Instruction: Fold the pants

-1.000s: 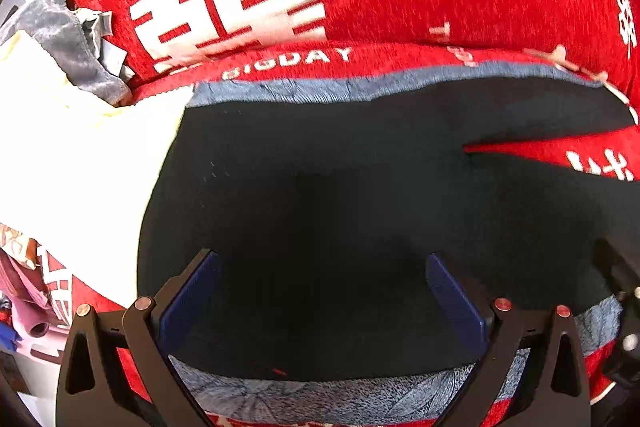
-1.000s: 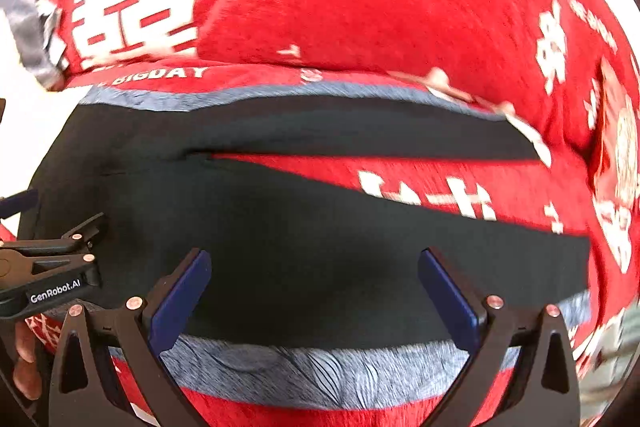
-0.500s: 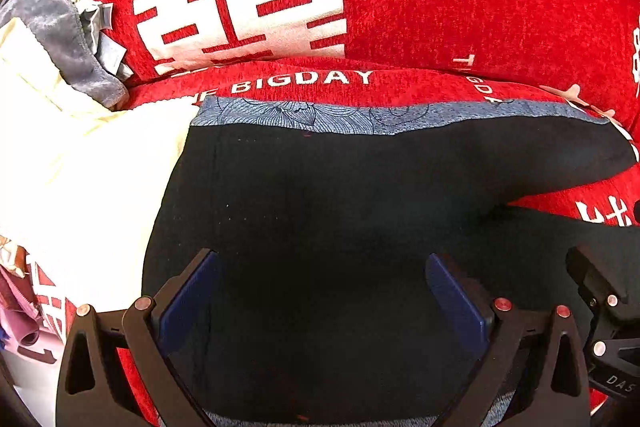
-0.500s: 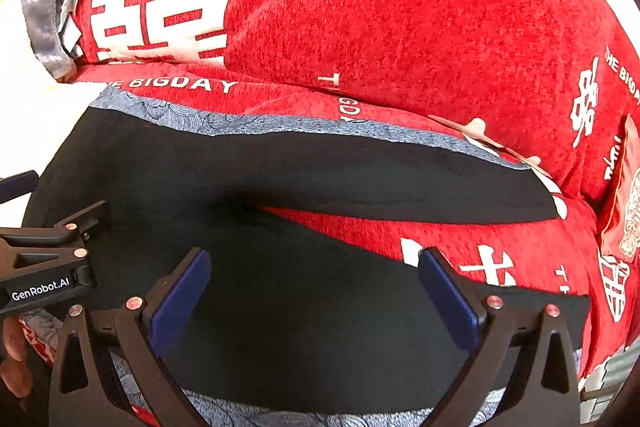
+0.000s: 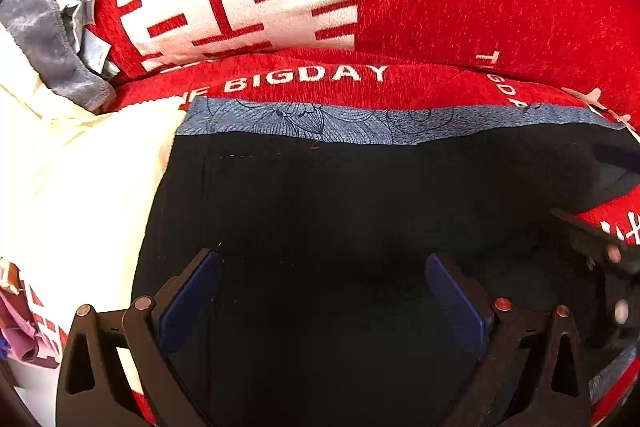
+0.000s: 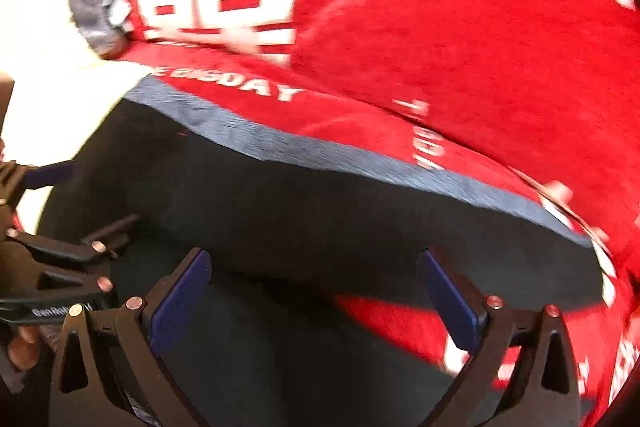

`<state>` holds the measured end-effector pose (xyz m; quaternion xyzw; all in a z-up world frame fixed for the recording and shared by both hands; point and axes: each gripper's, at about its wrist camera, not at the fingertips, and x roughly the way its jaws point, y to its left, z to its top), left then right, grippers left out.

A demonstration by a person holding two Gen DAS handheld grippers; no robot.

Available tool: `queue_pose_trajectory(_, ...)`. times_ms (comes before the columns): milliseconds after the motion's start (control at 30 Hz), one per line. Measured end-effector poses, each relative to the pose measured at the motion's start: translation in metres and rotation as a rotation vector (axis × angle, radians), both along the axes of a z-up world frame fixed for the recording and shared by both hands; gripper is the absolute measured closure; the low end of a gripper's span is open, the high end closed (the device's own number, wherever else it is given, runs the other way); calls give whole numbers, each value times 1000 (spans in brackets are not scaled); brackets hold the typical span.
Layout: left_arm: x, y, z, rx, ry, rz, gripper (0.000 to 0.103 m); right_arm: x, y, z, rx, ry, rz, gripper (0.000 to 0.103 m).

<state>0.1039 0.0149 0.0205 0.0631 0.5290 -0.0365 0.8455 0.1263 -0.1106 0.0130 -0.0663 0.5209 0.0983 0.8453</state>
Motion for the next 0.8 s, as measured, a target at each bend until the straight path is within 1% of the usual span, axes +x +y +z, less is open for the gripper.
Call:
queue_pose_trajectory(33,4,0,-2,0,11,0,0,16,-1,-5,3,16,42,0)
queue_pose_trajectory(100,10,1,-4,-4,16,-2,0,40,-2,-13,-5,28,74,0)
queue_pose_trajectory(200,18,2,-10,-20,36,5,0,84,-5,-31,57,90,122,0)
queue_pose_trajectory(300,25,4,-15,-21,58,8,0,114,3,-56,54,162,194,0)
queue_pose_trajectory(433,31,6,-21,-34,74,5,0,133,21,-93,22,253,307,0)
queue_pose_trajectory(467,32,8,-22,-37,83,4,0,133,25,-98,-9,251,327,0)
queue_pose_trajectory(500,34,8,-23,-38,82,4,0,131,30,-99,-41,220,358,0)
queue_pose_trajectory(533,35,9,-24,-43,86,6,0,130,36,-103,-66,216,395,0)
queue_pose_trajectory(600,39,12,-25,-61,95,19,0,130,40,-103,-65,209,408,2)
queue_pose_trajectory(667,43,15,-23,-94,101,36,0,126,43,-98,-40,192,441,16)
queue_pose_trajectory(733,48,18,-20,-140,108,59,0,119,49,-93,-16,187,498,52)
queue_pose_trajectory(767,52,20,-19,-165,115,73,0,117,51,-92,-12,190,507,59)
queue_pose_trajectory(800,57,22,-18,-191,125,87,0,114,53,-90,-21,185,509,73)
